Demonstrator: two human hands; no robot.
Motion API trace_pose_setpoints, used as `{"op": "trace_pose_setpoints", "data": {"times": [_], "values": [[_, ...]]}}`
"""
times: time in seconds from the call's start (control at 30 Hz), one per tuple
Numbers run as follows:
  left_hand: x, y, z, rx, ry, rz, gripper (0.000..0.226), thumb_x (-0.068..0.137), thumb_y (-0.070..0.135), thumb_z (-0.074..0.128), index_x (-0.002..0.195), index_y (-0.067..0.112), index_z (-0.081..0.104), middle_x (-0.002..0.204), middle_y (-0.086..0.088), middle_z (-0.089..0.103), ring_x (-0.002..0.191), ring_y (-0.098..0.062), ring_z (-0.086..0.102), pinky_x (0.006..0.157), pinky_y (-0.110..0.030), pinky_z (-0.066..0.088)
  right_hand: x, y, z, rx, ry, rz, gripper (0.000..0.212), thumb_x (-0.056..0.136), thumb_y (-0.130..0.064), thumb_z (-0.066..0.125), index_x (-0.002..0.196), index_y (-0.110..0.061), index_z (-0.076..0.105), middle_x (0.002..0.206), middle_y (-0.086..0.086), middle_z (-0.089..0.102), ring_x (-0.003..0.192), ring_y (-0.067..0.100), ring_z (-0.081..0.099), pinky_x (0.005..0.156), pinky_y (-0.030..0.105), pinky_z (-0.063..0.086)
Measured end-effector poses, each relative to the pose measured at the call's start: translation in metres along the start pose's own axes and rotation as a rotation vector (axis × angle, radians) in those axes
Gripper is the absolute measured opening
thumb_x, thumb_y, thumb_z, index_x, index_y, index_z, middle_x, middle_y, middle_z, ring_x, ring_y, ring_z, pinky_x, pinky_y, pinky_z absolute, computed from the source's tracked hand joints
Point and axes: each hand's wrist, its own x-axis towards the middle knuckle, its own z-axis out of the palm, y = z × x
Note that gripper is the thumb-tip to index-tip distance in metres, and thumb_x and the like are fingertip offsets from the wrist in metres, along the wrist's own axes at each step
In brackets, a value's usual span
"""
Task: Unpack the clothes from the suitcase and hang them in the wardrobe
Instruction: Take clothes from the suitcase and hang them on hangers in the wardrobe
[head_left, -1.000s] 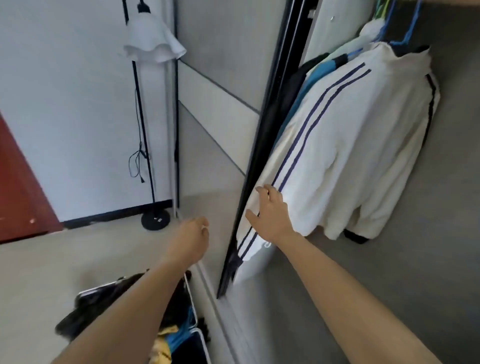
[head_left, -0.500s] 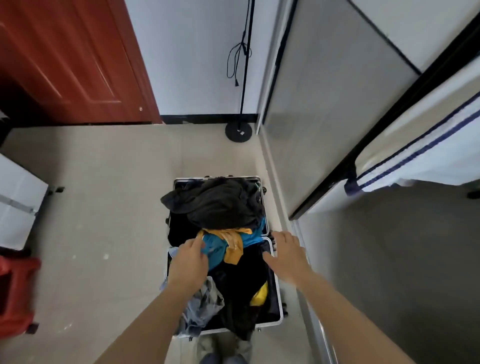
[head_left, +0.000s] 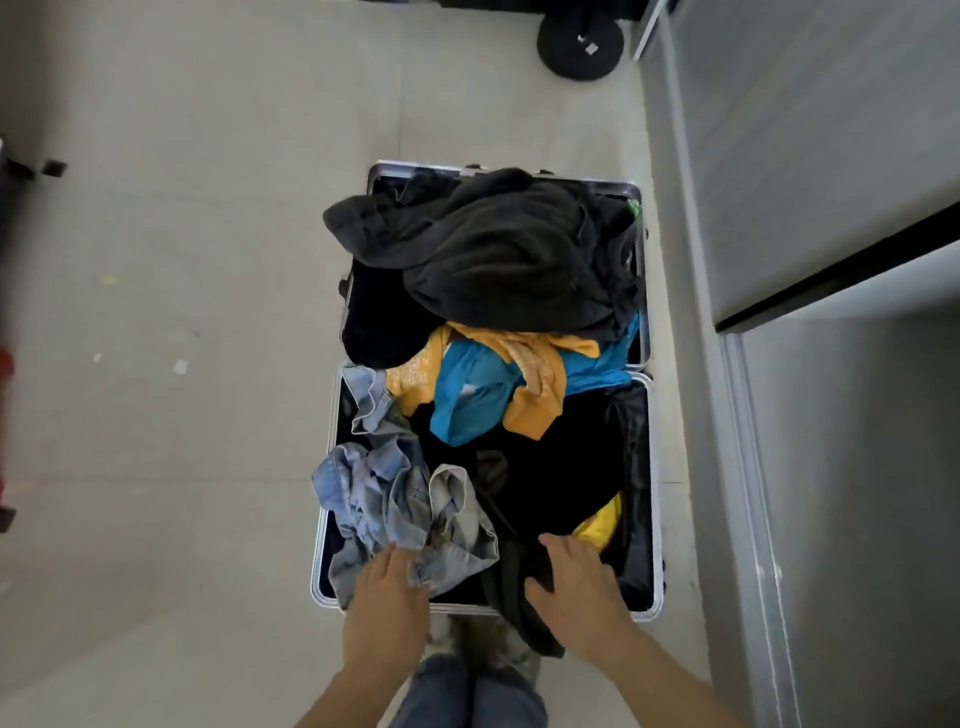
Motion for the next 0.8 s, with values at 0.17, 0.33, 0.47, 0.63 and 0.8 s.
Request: {"op": "trace_pose_setpoints", "data": {"times": [0.17, 0.33, 0.47, 0.63, 0.8], "values": [[0.043, -0.044, 0.042, -0.106, 0.120, -0.069, 0.063, 0.091, 0.029, 0.059, 0.146, 0.016, 0.032, 0.149, -0.006, 0.036, 0.137, -0.027, 0.029, 0.108, -0.048, 0.035, 0.057, -0.014, 0.053, -0.183, -0.018, -0.172, 0.093, 0.089, -0.051, 0.058, 0.155, -0.029, -0.003, 0.162, -0.004, 0.002, 0.149, 0.021, 0.003, 0.116, 0.042, 0.017], [0.092, -0.064, 0.064, -0.421, 0.048, -0.370, 0.074, 0.083, 0.034, 0.069, 0.146, 0.022, 0.032, 0.123, -0.011, 0.060, 0.095, -0.029, 0.064, 0.075, -0.039, 0.054, 0.105, -0.036, 0.085, -0.462, -0.044, -0.272, 0.062, 0.099, -0.023, 0.048, 0.152, -0.030, 0.017, 0.155, 0.002, -0.035, 0.142, 0.030, -0.033, 0.115, 0.057, -0.004], [0.100, -0.054, 0.042, -0.605, 0.033, -0.459, 0.015, 0.090, 0.017, 0.056, 0.084, 0.004, 0.059, 0.075, -0.017, 0.061, 0.064, -0.024, 0.053, 0.060, -0.032, 0.042, 0.108, -0.034, 0.085, -0.180, 0.012, -0.170, 0.040, 0.097, -0.023, 0.050, 0.135, -0.032, 0.046, 0.164, -0.004, -0.003, 0.150, 0.023, -0.012, 0.116, 0.050, 0.008], [0.066, 0.000, -0.028, -1.077, -0.105, -0.515, 0.023, 0.086, 0.002, 0.045, 0.066, 0.013, 0.040, 0.056, -0.002, 0.040, 0.042, -0.011, 0.039, 0.047, -0.021, 0.036, 0.078, -0.041, 0.043, 0.818, 0.055, 0.037, 0.024, 0.093, -0.011, 0.053, 0.113, -0.018, 0.062, 0.125, 0.005, 0.057, 0.120, 0.029, 0.053, 0.101, 0.047, 0.044], [-0.004, 0.079, -0.102, -1.128, -0.208, -0.304, 0.022, 0.073, 0.005, 0.050, 0.060, 0.016, 0.036, 0.058, -0.002, 0.036, 0.056, -0.018, 0.035, 0.055, -0.027, 0.033, 0.024, -0.060, -0.032, 1.388, 0.124, 0.274, 0.031, 0.093, 0.000, 0.041, 0.108, -0.016, 0.063, 0.107, 0.015, 0.063, 0.097, 0.032, 0.060, 0.081, 0.042, 0.051]]}}
